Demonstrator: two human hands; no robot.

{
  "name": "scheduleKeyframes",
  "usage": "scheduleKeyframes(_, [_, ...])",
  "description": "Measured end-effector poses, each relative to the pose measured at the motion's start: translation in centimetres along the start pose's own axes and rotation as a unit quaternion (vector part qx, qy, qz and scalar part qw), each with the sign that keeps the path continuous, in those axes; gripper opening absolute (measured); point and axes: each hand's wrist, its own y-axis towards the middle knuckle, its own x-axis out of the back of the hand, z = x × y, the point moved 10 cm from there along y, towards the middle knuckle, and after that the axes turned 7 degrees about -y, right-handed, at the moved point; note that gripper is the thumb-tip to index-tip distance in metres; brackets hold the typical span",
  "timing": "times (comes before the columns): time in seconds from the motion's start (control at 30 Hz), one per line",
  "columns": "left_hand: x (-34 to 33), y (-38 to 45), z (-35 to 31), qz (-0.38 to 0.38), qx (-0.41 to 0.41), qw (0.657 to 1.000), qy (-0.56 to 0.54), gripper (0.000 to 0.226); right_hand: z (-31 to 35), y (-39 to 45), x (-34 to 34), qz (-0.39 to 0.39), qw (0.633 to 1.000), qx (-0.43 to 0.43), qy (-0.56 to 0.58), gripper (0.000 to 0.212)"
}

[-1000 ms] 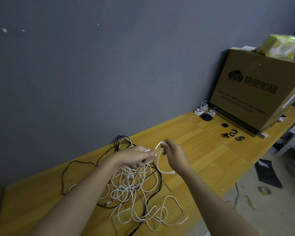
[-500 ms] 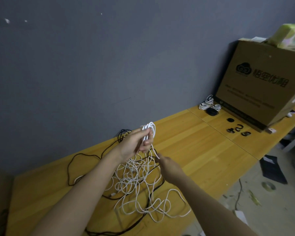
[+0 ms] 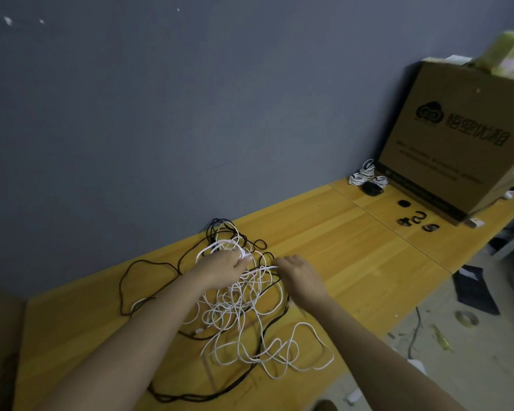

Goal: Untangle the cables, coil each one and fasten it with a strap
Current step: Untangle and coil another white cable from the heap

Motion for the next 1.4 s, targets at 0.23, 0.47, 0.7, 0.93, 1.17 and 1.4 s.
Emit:
scheduleKeyframes(0.23, [-2.2,-2.4,-3.5,0.073,-0.070,0.982,-0.160,0.056,-3.3,0.4,2.4,0.002,0.973,-0.111,0.202,0.022])
scheduleKeyframes(0.47, [1.5,-3.4,-6.9,0.067,-0.122,0.794,-0.591,0.048,0.1,1.0,0.3,0.101,0.992,-0.043,0.065,0.031])
scheduleKeyframes(0.7, [1.5,-0.8,-3.0,-0.029,-0.045,0.739,-0.672,0.047,3.9,-0.8,-2.5,0.130,0.988,0.041,-0.077,0.028])
scheduleKeyframes(0.93, [1.2,0.0,-2.2,-0.045,-0.013,0.678,-0.734,0.044,5.5,-1.6,0.9,-0.045,0.991,0.104,-0.071,0.042])
scheduleKeyframes(1.17, [1.5,-0.3,-1.7,-0.026,0.012,0.703,-0.711,0.052,4.0,-2.0,3.5,-0.079,0.991,0.101,0.022,0.025])
scheduleKeyframes(1.4, [1.5,-0.3,-4.0,0.052,-0.008,0.773,-0.633,0.060,0.4,-0.3,2.4,0.052,0.913,-0.118,0.387,0.064])
